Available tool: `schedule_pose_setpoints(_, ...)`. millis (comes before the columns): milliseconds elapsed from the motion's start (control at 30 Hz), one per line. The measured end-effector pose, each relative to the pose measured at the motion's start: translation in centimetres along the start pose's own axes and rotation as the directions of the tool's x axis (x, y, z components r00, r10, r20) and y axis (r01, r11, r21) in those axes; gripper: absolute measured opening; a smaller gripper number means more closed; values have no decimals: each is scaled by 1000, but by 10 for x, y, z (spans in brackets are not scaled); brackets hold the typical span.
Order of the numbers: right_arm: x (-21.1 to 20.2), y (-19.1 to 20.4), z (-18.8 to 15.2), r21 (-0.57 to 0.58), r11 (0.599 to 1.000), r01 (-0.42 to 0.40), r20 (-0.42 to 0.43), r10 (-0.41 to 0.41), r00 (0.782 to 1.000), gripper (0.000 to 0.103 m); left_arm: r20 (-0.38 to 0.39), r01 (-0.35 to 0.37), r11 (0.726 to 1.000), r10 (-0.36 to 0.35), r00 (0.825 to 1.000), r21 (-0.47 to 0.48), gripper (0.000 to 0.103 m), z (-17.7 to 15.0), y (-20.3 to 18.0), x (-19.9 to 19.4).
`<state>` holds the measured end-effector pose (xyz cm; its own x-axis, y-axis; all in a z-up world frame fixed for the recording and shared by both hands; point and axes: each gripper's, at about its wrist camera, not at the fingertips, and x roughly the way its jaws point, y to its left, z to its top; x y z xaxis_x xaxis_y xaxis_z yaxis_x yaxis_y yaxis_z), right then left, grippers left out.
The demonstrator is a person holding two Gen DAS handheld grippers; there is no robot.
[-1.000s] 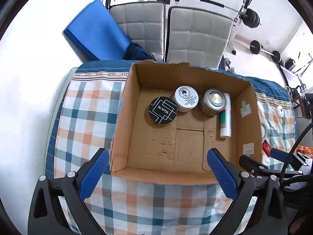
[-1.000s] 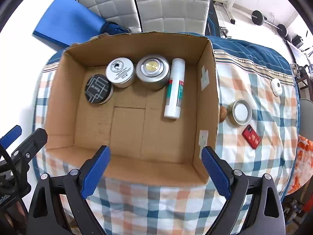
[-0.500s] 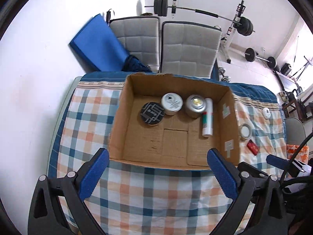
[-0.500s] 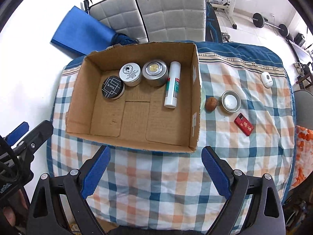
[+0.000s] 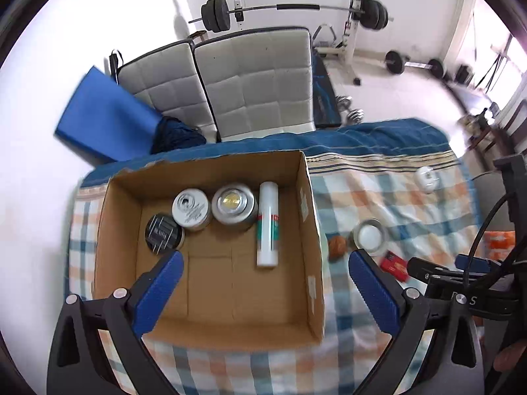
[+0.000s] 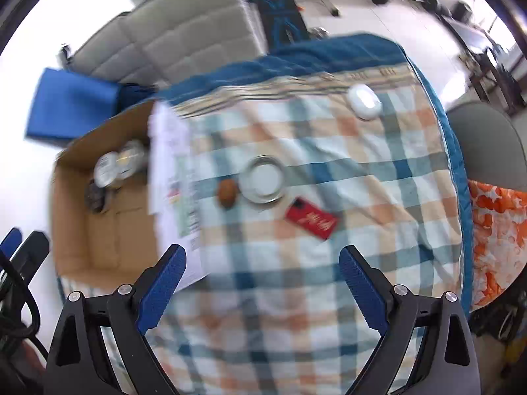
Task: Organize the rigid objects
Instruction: 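Grasp the tape roll with the right tool and lift it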
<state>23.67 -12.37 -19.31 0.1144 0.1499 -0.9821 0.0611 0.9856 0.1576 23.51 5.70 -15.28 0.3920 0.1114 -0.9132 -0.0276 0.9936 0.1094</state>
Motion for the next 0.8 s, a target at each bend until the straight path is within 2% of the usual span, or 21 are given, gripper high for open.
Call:
schedule_pose_setpoints(200,82,-24,36,80,996,-39,-97,47,994,94,-73,-105,994,105,992,11,103,14,-14,59)
schedule_pose_setpoints(467,164,-19,56,166,979,-115,-141,139,980,90,-131,-155,988,153,980,-6,103,16,-15,92)
schedule_pose_setpoints(500,168,-18,57,164,982,-97,-139,120,983,89,-133,-158,987,156,979,-4,103,17,-16,93)
schedule_pose_setpoints(533,168,-15,60,146,987,-71,-107,87,990,71,-135,-157,988,155,979,-4,103,19,-17,94)
schedule_pose_setpoints(633,173,-16,66,146,987,-71,-117,88,989,71,-131,-149,989,148,980,0,103,24,-24,91)
schedule_pose_setpoints(800,153,-43,64,114,993,-42,-118,56,991,70,-92,-72,997,72,993,4,103,35,-49,70)
